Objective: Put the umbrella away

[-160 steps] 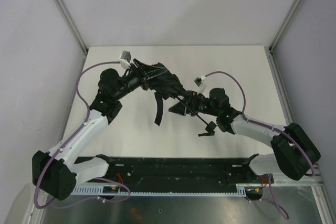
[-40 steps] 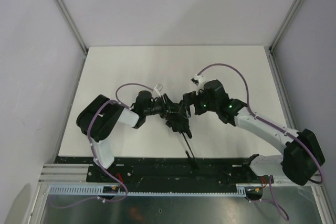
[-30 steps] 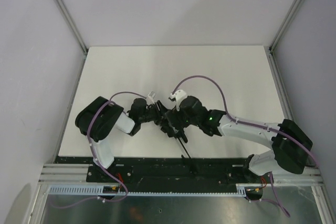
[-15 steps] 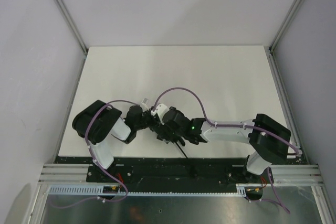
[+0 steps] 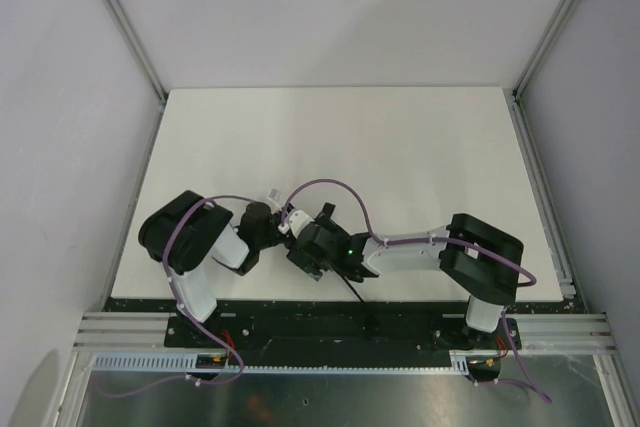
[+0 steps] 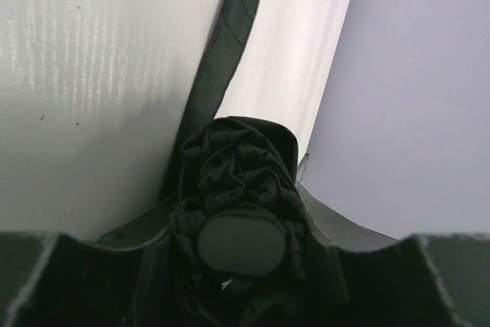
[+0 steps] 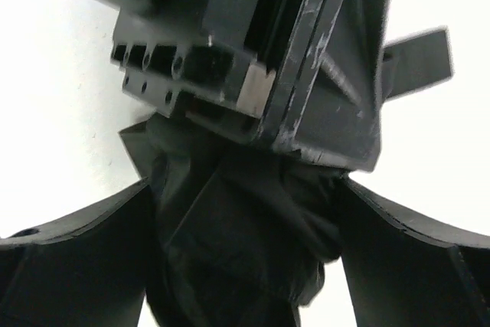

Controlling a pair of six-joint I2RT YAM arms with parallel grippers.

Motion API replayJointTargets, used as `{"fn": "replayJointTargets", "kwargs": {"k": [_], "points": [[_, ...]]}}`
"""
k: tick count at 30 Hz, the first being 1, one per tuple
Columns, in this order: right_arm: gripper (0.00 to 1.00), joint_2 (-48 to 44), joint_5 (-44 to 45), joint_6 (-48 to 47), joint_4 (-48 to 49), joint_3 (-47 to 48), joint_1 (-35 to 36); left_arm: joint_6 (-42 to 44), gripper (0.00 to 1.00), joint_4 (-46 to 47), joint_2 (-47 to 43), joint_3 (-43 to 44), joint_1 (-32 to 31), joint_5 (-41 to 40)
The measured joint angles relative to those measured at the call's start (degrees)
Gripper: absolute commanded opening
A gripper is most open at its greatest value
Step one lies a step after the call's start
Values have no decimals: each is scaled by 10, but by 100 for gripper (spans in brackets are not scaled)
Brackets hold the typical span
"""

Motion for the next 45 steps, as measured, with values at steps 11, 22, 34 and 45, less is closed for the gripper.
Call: {"fn": "replayJointTargets", "kwargs": {"k": [11,22,34,45], "points": [[3,39,89,-15,15,17,6,-42,1,12,1,-9,0,-28],[0,22,-9,-26,71,-5,-36,17,57,-197,-97,38,3,-65],[0,-34,-258,23,88,-33,-132,81,84,-310,-155,78,4,-65],[0,-51,-354,127,135,-56,-169,80,80,-320,-164,92,-7,-66]]}}
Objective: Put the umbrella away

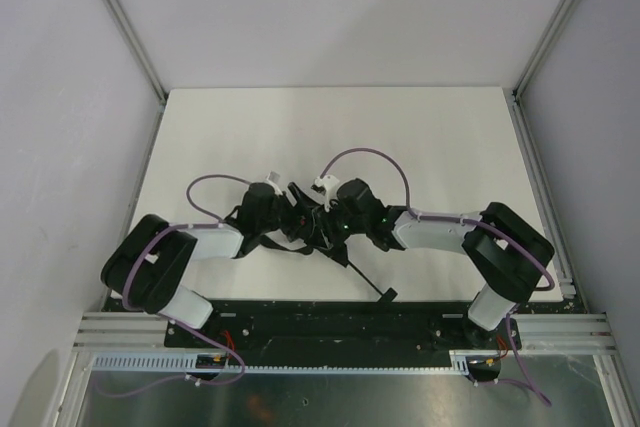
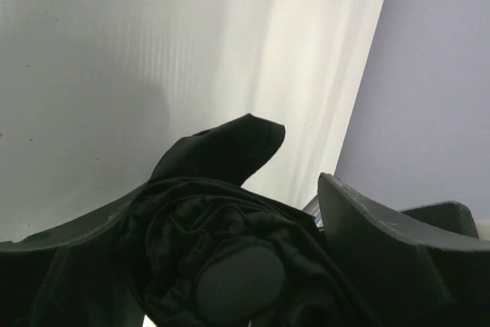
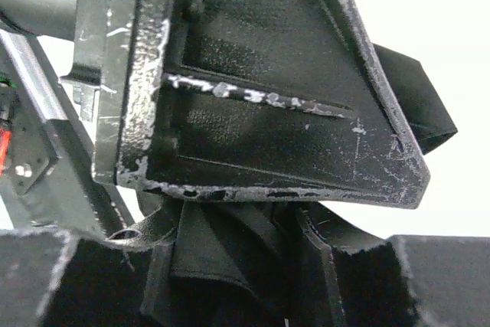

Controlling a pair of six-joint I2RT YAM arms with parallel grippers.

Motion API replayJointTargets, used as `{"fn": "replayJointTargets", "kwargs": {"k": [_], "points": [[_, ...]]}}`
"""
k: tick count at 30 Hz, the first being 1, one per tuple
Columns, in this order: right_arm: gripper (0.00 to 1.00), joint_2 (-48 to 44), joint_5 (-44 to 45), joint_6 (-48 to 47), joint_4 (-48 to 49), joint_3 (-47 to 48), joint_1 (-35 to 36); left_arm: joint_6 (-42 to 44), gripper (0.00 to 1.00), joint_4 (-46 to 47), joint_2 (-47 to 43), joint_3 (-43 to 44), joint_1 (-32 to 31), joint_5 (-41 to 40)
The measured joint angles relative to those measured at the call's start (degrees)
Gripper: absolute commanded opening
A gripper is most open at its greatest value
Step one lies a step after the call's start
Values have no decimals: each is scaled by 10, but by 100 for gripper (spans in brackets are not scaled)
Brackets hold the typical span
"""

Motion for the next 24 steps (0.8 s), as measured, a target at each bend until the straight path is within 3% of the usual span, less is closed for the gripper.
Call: {"fn": "replayJointTargets", "kwargs": {"k": [8,11,15,16,18,19,21,24], "points": [[0,-18,-40,98,62,-23,-19,-9,80,-6,-34,4,-9,-7],[0,-25,-56,132,89,-32,-28,-14,60,-9,-49,6,-11,-7],[0,-30,-76,162,118,-40,-36,-25,19,-16,-63,14,-12,-14],[0,-31,-81,165,123,-42,-38,-25,12,-19,-69,16,-12,-17],[10,-35,-94,169,128,-42,-42,-25,3,-25,-82,16,-13,-21],[20,-38,-100,169,128,-42,-45,-25,2,-28,-89,16,-14,-22],[40,-50,-108,168,123,-42,-51,-25,0,-35,-102,20,-16,-23],[58,-77,-114,169,107,-42,-59,-24,0,-44,-118,34,-19,-22]]}}
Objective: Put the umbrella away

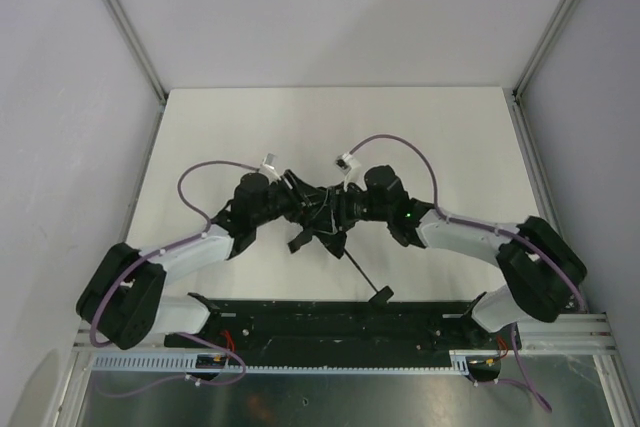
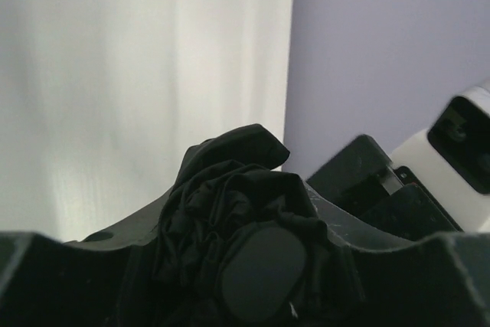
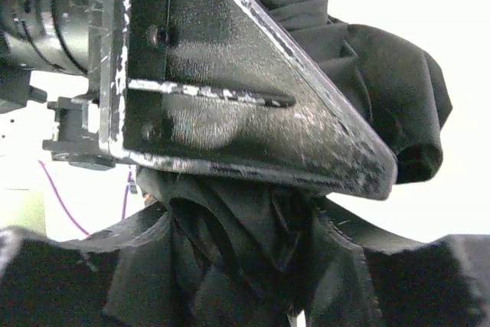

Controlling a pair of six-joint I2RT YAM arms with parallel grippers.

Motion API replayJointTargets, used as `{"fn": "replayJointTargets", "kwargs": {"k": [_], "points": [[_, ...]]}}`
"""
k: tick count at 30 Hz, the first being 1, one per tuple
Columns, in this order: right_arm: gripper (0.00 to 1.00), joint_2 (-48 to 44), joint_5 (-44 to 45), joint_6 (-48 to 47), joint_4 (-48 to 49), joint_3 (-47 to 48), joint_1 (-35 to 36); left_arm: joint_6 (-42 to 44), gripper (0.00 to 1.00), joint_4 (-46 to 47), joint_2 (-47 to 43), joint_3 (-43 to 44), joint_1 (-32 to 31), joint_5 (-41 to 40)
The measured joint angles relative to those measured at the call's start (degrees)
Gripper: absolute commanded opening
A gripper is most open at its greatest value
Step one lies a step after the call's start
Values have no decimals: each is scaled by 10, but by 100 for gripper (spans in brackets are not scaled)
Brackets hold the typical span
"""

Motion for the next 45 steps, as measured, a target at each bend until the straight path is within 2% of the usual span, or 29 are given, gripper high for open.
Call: {"fn": "replayJointTargets", "kwargs": {"k": [4,7,11,14,18,20,23,27,29,33,36,42,45], "points": [[82,-69,-1,19,-53,0,-22,1,0,10,-19,21,5,7],[90,-133,1,29,-103,5,-47,6,0,24,-37,44,21,13],[93,-203,0,39,-178,28,-93,12,0,58,-53,84,42,21],[94,-251,2,65,-228,41,-167,11,0,85,-66,106,52,27],[94,-275,20,111,-274,45,-264,9,0,120,-81,131,59,34],[93,-269,28,151,-287,44,-279,4,0,138,-85,145,59,35],[92,-252,25,225,-260,30,-263,-7,0,176,-85,163,59,35],[92,-218,31,330,-203,3,-200,-26,0,231,-85,177,59,30],[92,-202,48,364,-176,-3,-153,-36,0,256,-85,179,59,25],[90,-191,62,399,-123,-13,-107,-61,0,303,-82,180,59,14],[88,-175,59,383,-56,-29,-95,-79,0,327,-79,180,59,2],[91,-175,84,237,47,-91,-27,-105,0,348,-75,193,59,-21],[89,-177,81,236,113,-144,-26,-115,0,358,-73,204,59,-30]]}}
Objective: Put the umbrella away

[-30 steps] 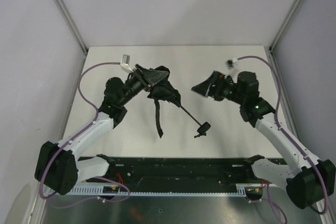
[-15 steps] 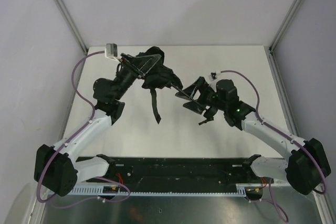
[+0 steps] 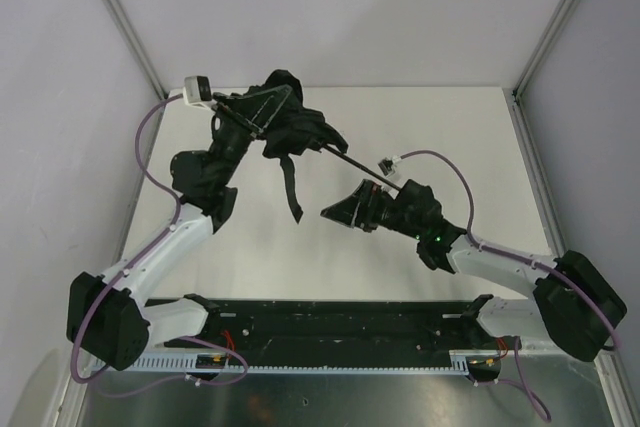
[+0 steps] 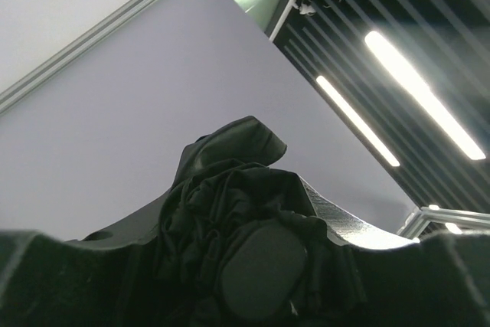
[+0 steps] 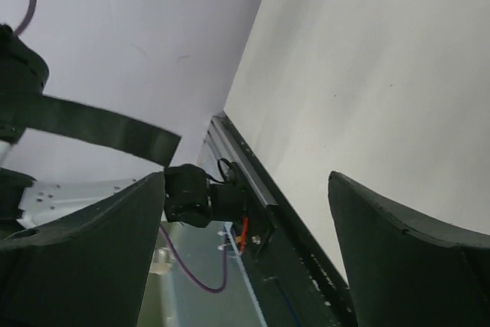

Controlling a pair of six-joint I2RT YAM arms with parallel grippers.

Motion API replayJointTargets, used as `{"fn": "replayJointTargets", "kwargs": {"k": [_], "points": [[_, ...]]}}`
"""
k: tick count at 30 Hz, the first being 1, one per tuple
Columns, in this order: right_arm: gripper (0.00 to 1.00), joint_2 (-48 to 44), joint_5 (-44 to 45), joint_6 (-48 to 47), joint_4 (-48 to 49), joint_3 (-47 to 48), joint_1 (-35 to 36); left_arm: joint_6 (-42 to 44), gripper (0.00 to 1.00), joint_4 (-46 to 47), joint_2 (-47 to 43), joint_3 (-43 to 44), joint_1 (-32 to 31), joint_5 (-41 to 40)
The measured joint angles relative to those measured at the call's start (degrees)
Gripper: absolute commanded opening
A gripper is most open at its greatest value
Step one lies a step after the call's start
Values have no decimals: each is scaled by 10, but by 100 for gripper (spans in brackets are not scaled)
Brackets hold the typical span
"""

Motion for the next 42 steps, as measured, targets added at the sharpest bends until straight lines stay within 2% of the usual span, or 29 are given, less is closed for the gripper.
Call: {"fn": "replayJointTargets", "kwargs": {"k": [2,6,10,14,23,29,32,37,42], "points": [[90,12,-5,30,32,-13,-6,-3,0,8,4,8,0,0],[91,61,-3,163,137,-21,0,-7,0,20,10,13,0,-6],[91,137,43,315,297,-36,56,-7,0,27,15,13,0,-19],[90,209,95,400,368,-36,110,-11,0,37,22,13,0,-29],[92,225,154,359,420,-40,129,-10,0,40,24,13,0,-31],[91,225,185,394,430,-42,140,-10,0,41,24,13,-2,-31],[88,226,189,413,430,-39,142,-10,0,45,24,12,-4,-33],[73,227,194,430,431,-31,142,-10,0,54,24,12,-6,-35],[75,227,196,444,433,-22,138,-11,0,61,24,12,-10,-35]]}}
